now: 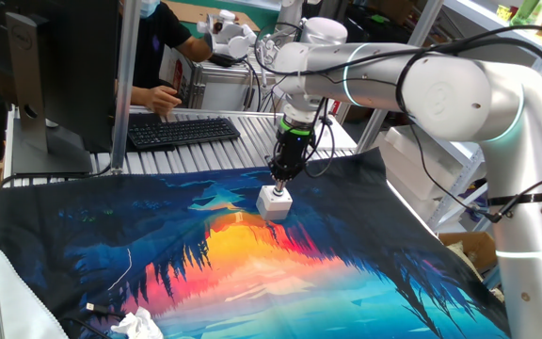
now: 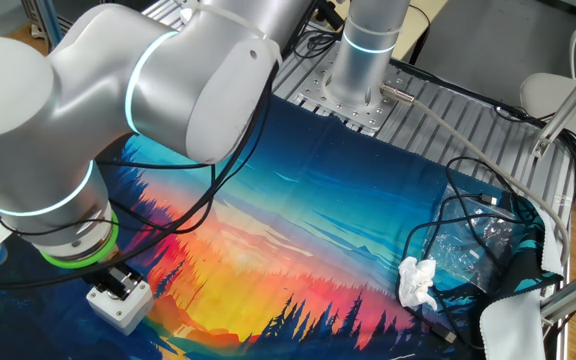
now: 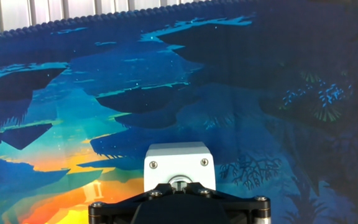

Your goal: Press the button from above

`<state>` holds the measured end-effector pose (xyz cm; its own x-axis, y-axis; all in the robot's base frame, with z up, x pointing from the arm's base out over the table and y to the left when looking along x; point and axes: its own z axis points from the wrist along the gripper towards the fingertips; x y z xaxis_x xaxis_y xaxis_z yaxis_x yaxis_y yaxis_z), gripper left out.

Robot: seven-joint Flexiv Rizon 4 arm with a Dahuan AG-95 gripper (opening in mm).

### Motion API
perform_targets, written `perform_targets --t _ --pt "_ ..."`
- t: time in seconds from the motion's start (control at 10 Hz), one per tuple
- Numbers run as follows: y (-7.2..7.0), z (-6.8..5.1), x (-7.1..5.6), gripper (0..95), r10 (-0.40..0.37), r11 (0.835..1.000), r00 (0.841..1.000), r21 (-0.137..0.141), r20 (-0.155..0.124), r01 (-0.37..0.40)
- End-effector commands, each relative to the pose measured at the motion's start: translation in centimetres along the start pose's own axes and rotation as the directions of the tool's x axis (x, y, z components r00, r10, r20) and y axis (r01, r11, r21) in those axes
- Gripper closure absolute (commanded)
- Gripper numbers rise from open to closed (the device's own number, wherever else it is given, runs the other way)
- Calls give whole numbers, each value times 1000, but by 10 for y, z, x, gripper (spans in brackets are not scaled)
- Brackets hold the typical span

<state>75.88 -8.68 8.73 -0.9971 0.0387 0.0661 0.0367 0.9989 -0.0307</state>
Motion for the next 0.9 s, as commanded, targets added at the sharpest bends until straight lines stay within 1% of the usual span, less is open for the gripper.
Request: perform_targets --t 0.1,0.6,0.9 --pt "0 1 1 950 0 1000 1000 0 3 0" --pt "0 5 0 950 -1 1000 1000 1 2 1" --pt "0 8 1 950 0 1000 1000 2 3 0"
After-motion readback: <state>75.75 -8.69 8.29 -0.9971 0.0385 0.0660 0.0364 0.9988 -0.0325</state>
